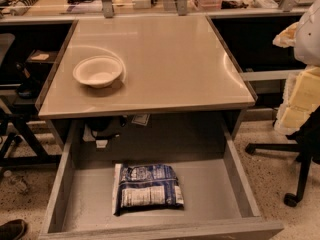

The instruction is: Pick blue chip bag from top drawer and place on counter

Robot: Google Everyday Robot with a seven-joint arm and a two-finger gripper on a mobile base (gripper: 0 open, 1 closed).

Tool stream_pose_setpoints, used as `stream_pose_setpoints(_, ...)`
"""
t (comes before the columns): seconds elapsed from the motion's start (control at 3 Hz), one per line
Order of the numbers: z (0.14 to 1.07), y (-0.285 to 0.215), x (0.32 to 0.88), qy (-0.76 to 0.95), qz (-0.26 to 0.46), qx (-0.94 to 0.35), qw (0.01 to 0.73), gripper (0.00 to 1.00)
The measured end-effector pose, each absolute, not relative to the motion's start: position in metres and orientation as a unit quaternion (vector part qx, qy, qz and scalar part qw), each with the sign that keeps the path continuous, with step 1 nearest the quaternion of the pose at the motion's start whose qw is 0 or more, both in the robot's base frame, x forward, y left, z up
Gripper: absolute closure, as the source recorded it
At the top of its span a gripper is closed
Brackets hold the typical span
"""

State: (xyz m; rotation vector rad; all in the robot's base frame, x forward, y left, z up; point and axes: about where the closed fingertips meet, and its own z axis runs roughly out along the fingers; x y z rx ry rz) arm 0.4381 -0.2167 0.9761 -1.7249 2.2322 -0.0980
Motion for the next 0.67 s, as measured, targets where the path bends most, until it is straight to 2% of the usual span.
stream_pose_setpoints(0.67, 0.966, -0.193, 0.444, 0.771, -0.024, -0.616, 0.163, 0.0)
